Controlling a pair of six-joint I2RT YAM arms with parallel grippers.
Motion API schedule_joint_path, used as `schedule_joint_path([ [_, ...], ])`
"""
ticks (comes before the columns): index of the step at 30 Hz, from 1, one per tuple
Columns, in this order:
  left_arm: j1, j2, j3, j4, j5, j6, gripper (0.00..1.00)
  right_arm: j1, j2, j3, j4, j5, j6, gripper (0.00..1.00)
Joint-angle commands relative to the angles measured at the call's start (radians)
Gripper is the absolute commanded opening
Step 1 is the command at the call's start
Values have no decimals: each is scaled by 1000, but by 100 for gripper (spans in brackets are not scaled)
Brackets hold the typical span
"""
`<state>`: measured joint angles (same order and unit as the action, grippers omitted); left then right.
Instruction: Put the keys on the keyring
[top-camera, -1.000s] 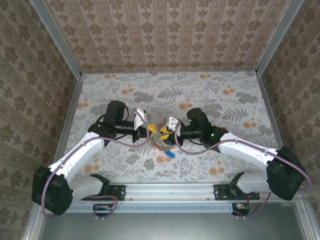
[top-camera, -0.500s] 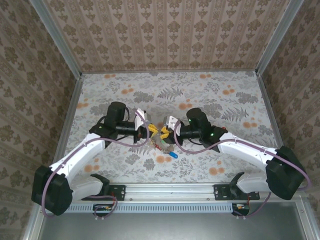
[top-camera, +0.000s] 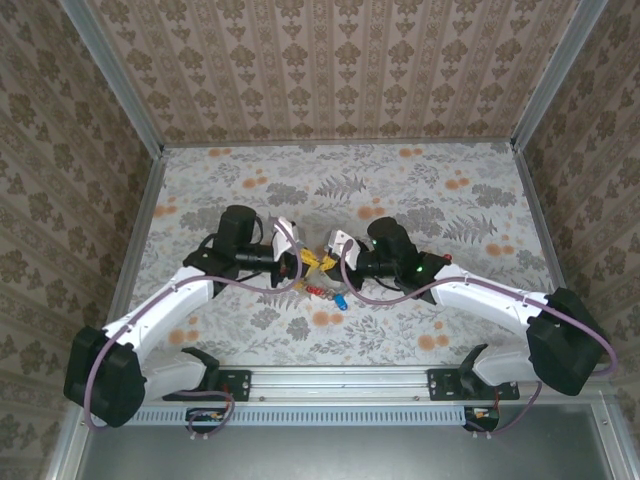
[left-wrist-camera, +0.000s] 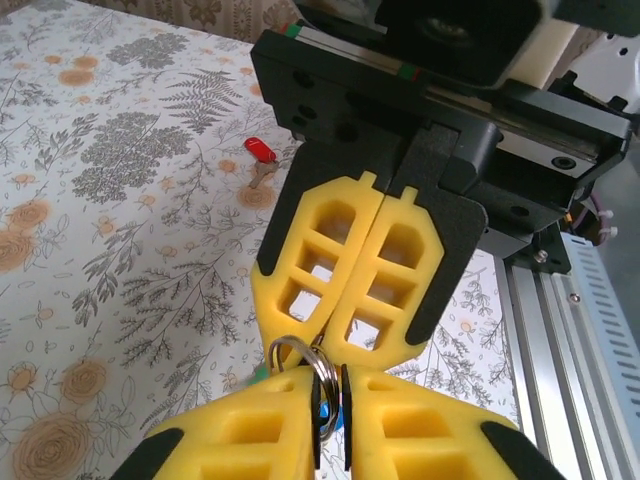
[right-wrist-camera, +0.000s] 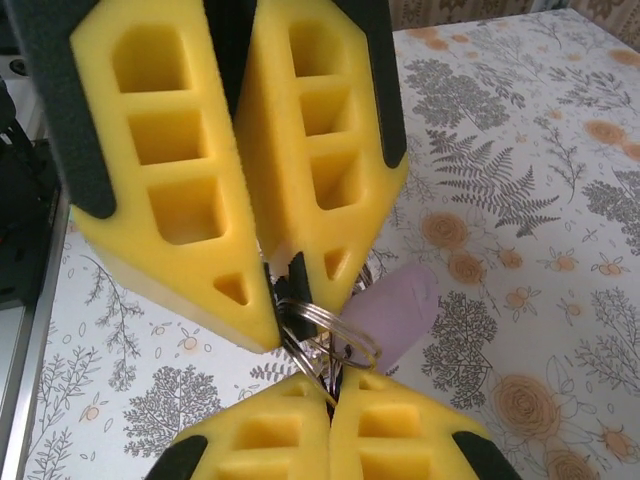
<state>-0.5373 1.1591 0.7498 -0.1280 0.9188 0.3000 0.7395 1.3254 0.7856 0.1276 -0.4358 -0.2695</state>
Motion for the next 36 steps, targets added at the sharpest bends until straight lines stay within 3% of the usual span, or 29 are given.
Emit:
schedule_joint_path([
  [1,4,11,15,29,23,-38,20,14,1,43,9,-34,-24,0],
  [6,10,35,26,32,29,-68,25,19,6,50,-3,-36,-44,0],
  [12,11,59,39,18,34,-71,17,27,9,61,-30,-26,-73,0],
  [18,25,48,54,14,36,-90,18,34,12,66,-56,-2,-100,0],
  [32,37,45,65,5,-33,-122,11,59,17,75,-90,85,-120,0],
  [36,13,31,55,18,-110,-134,24,69,23,87,-86,143,-40,0],
])
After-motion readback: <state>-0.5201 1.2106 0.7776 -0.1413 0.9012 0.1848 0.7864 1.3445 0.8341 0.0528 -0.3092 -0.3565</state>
